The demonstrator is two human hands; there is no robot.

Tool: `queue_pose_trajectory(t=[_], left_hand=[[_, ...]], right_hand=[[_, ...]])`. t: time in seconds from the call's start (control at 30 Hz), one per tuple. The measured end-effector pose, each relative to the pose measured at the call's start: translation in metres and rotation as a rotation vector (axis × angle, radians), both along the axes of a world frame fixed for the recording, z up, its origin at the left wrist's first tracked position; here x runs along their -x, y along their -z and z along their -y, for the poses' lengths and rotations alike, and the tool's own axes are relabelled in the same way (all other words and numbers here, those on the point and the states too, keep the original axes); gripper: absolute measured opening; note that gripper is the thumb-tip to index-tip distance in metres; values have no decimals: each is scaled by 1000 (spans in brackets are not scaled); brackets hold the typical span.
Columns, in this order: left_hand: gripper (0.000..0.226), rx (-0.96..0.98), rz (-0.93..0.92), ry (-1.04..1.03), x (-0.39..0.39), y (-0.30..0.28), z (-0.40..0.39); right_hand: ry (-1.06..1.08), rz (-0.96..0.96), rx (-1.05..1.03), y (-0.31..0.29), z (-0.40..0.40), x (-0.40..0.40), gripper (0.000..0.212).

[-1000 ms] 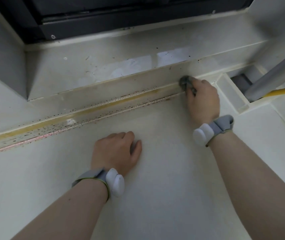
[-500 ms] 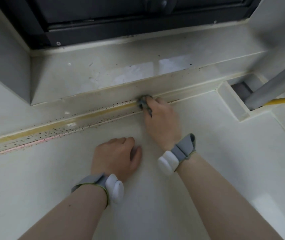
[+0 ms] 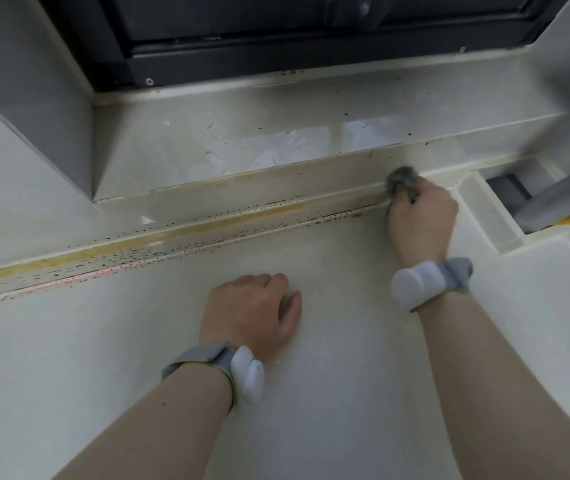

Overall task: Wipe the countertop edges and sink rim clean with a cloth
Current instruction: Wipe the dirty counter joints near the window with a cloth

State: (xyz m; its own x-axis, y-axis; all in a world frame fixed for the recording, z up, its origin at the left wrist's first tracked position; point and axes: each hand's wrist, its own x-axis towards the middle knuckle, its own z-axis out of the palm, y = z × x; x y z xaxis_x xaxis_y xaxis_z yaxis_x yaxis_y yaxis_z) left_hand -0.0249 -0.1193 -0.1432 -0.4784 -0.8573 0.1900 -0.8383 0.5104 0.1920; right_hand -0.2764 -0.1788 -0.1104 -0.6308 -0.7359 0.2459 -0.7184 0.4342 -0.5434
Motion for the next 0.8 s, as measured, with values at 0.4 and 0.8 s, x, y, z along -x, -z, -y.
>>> queue_pose_trajectory(t=[0.4,0.8], left_hand=[[37,6,40,-7,1,-2,0],[35,3,2,-8,0,0,0]], right_hand=[[-360,585,78,-9,-33,-77,15],[133,1434,501,-29,-52,-8,23]])
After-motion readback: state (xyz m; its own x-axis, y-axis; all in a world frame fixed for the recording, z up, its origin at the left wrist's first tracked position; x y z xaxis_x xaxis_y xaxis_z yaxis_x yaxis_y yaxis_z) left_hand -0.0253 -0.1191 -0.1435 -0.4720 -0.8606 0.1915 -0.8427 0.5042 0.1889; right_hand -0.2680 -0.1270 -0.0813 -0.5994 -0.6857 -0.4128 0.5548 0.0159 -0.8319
